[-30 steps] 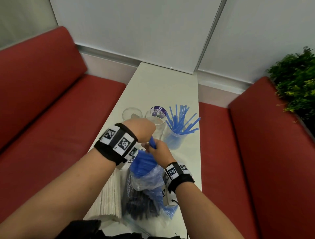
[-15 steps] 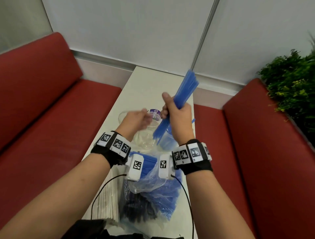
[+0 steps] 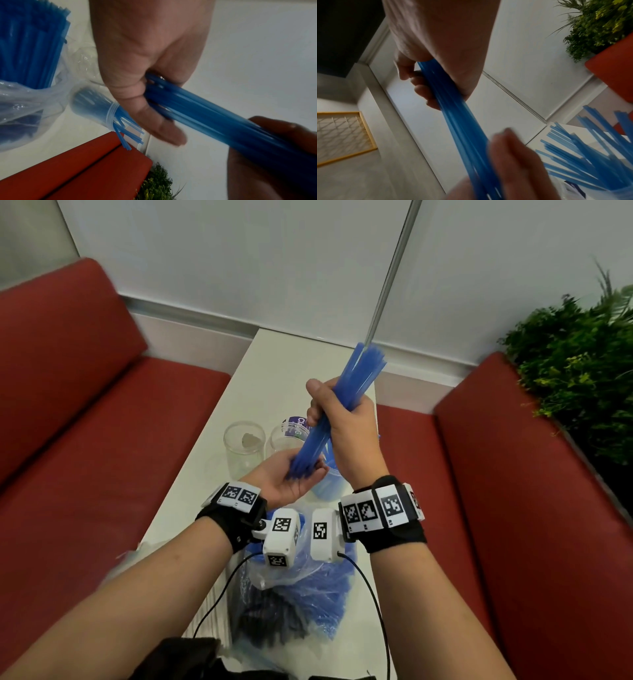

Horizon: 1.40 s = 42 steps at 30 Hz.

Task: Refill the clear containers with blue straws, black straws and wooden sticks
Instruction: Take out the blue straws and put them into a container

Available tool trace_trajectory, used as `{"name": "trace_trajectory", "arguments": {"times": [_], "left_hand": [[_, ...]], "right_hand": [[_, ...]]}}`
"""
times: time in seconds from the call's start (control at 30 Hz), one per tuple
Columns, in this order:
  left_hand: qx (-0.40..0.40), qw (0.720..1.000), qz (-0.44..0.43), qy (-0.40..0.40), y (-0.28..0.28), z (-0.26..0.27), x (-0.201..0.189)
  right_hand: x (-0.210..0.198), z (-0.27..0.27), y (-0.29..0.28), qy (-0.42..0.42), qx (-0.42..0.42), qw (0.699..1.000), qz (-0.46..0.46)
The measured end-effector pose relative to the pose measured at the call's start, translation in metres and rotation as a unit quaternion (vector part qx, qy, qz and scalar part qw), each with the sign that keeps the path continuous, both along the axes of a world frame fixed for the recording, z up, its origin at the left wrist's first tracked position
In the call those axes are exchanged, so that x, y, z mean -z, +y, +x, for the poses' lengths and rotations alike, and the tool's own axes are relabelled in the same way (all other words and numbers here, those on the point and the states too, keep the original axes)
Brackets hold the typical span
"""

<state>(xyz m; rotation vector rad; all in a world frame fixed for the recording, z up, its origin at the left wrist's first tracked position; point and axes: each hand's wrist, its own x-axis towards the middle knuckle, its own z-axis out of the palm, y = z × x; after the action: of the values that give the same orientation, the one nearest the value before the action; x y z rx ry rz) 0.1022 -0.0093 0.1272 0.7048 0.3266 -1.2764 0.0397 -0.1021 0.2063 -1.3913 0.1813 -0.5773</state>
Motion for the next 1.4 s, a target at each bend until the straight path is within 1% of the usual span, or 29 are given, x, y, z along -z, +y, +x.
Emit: {"name": "trace_trajectory", "arguments": {"times": [0.1,0.2,0.3,0.4,0.43,0.47,0.5,0.53,0.57,0.63,0.67,0.7,0.73,0.77,0.83,0.9,0.97,1.1,1.17,1.27,1.4], "left_hand": [[0.052,0.998,0.022,0.000,0.000,0.002,0.004],[0.065,0.996,0.037,-0.039,0.003,0.003,0.013],[0.059,0.994,0.063,-0.061,0.006,0.005,0.022],[0.030,0.992,0.091,-0.088,0.004,0.005,0.030],[0.025,0.987,0.112,-0.112,0.003,0.005,0.033],[0.029,0.976,0.145,-0.156,0.002,0.006,0.038],[0.044,0.955,0.189,-0.224,0.003,0.008,0.043],[0.068,0.919,0.236,-0.308,0.004,0.010,0.047],[0.098,0.869,0.278,-0.398,0.007,0.013,0.052],[0.172,0.738,0.336,-0.559,0.012,0.019,0.060],[0.213,0.675,0.347,-0.616,0.015,0.021,0.062],[0.254,0.620,0.350,-0.654,0.016,0.021,0.064],[0.292,0.577,0.346,-0.679,0.017,0.020,0.066],[0.324,0.542,0.339,-0.698,0.017,0.019,0.068],[0.377,0.479,0.327,-0.722,0.017,0.014,0.074],[0.417,0.427,0.320,-0.735,0.015,0.011,0.080],[0.454,0.391,0.308,-0.739,0.013,0.008,0.086],[0.514,0.342,0.294,-0.730,0.013,0.002,0.098],[0.516,0.322,0.296,-0.737,0.012,0.000,0.104],[0.500,0.319,0.303,-0.746,0.009,0.000,0.109],[0.504,0.321,0.309,-0.740,0.008,0.002,0.112]], "right_hand": [[0.008,-0.003,0.003,0.027,-0.017,0.999,0.015],[0.008,-0.005,-0.001,0.023,-0.041,0.998,0.031],[0.002,-0.003,-0.010,0.007,-0.059,0.998,0.027],[0.004,0.002,-0.017,0.018,-0.056,0.998,0.023],[0.003,0.004,-0.021,0.017,-0.046,0.999,0.023],[0.001,0.006,-0.026,0.011,-0.026,0.999,0.021],[-0.003,0.009,-0.033,0.000,0.004,1.000,0.016],[-0.010,0.012,-0.042,-0.016,0.040,0.999,0.009],[-0.017,0.015,-0.051,-0.034,0.080,0.996,0.002],[-0.028,0.022,-0.070,-0.070,0.158,0.985,-0.009],[-0.030,0.025,-0.078,-0.079,0.189,0.979,-0.015],[-0.030,0.029,-0.083,-0.079,0.212,0.974,-0.023],[-0.026,0.033,-0.087,-0.073,0.229,0.970,-0.029],[-0.020,0.037,-0.090,-0.064,0.240,0.968,-0.034],[-0.003,0.044,-0.093,-0.030,0.252,0.966,-0.042],[0.020,0.050,-0.094,0.012,0.258,0.965,-0.048],[0.043,0.053,-0.095,0.037,0.272,0.961,-0.042],[0.081,0.056,-0.095,0.073,0.294,0.953,-0.014],[0.095,0.057,-0.095,0.096,0.291,0.952,-0.003],[0.109,0.058,-0.095,0.128,0.291,0.948,0.007],[0.113,0.059,-0.096,0.129,0.290,0.948,0.010]]}}
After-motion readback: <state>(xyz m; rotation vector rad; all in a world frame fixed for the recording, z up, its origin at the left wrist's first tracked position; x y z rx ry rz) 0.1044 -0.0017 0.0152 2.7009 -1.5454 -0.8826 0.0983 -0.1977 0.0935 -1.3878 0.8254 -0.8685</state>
